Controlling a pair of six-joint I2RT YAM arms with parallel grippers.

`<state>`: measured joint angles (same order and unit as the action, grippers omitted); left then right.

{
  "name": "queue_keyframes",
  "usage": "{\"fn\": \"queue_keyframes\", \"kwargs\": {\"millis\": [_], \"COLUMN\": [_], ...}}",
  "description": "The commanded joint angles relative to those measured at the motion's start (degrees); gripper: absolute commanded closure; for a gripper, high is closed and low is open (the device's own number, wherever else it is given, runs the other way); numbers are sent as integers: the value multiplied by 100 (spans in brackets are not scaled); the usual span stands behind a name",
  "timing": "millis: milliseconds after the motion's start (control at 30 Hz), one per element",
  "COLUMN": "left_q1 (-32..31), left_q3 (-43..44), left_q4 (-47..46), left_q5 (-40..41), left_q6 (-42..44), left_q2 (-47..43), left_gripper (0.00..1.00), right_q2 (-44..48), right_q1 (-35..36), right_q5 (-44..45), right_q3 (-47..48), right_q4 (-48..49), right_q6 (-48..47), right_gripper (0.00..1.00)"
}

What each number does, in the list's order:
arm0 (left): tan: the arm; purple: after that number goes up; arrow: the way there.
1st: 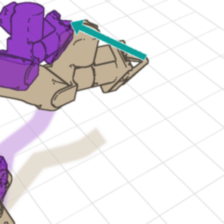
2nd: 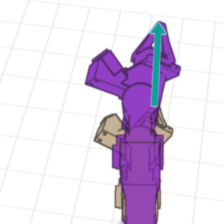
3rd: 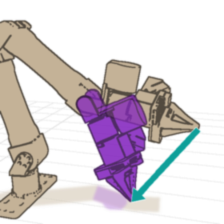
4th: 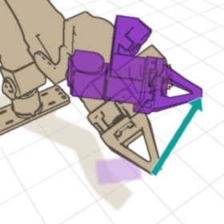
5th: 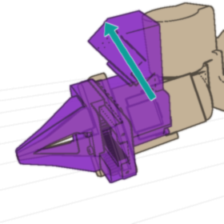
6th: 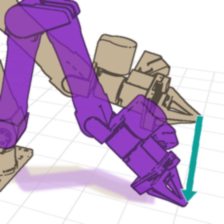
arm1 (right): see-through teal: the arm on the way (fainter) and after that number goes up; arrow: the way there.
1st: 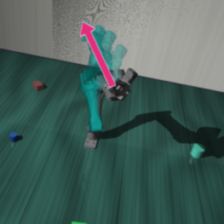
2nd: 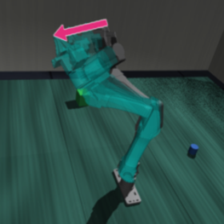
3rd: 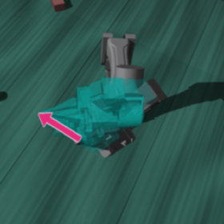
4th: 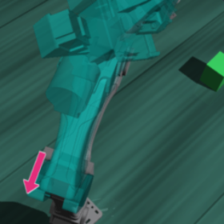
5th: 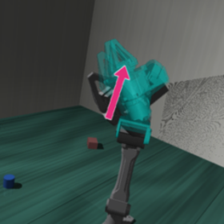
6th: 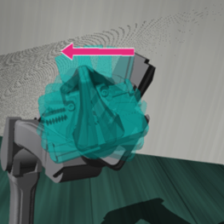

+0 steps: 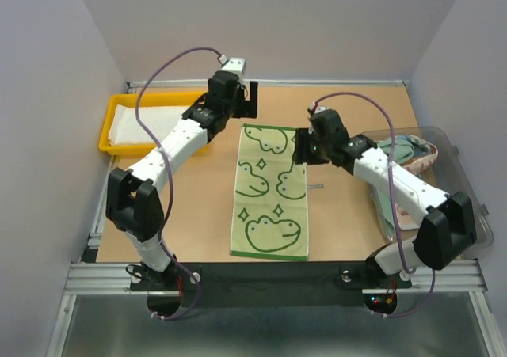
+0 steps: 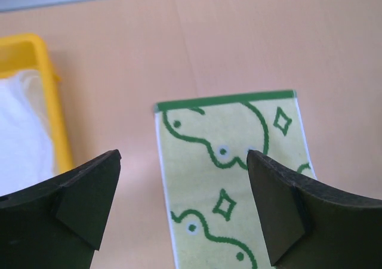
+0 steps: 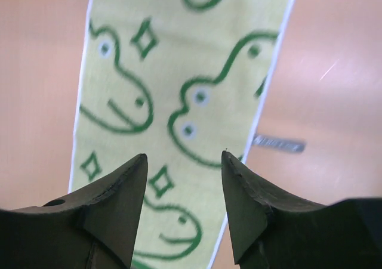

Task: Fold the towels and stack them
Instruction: Flatten out the crumpled towel

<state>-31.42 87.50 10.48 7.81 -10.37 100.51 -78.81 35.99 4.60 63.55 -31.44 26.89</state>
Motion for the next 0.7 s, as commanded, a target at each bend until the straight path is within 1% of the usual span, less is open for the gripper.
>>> {"fn": "queue_keyframes", "kwargs": {"millis": [0, 33, 100, 133, 167, 267, 300, 367, 400, 433, 467, 533, 667], "left_q1": [197, 232, 338, 364, 391, 417, 435, 435, 435, 435, 435, 435, 435], "left_q3": [-22, -119, -566, -759, -1153, -1647, -1875, -2078, -2114, -2115, -2106, -2115, -2150], "left_q4": [480, 490, 438, 281, 183, -177, -317, -424, -476, -477, -485, -521, -486], "left_q5": [352, 387, 405, 431, 475, 765, 800, 748, 565, 476, 319, 247, 484], "left_q6": [404, 457, 527, 553, 606, 633, 676, 755, 843, 844, 835, 887, 940], "left_q2": [-716, -839, -1243, -1392, -1672, -1991, -2131, -2220, -2229, -2229, -2211, -2202, -2141], "left_gripper": [1, 1, 1, 1, 1, 1, 2, 2, 2, 3, 3, 4, 5], "right_q2": [-757, -1116, -1452, -1636, -1943, -2506, -2900, -3245, -3525, -3676, -3790, -4097, -4555], "right_q1": [-873, -987, -1277, -1331, -1401, -1647, -1717, -1762, -1788, -1797, -1797, -1806, -1814], "right_q5": [-90, -204, -275, -310, -319, -425, -408, -390, -381, -424, -425, -425, -601], "right_q3": [737, 1042, 1351, 1458, 1667, 2037, 2291, 2530, 2748, 2838, 2917, 3171, 3514], "right_q4": [278, 462, 577, 734, 849, 1052, 1052, 1096, 1122, 1131, 1149, 1158, 1184], "right_q6": [-1377, -1476, -1791, -1897, -1968, -2223, -2363, -2513, -2627, -2637, -2872, -2927, -3006], "right_gripper": [42, 42, 42, 42, 42, 45, 46, 49, 54, 55, 55, 55, 55]}}
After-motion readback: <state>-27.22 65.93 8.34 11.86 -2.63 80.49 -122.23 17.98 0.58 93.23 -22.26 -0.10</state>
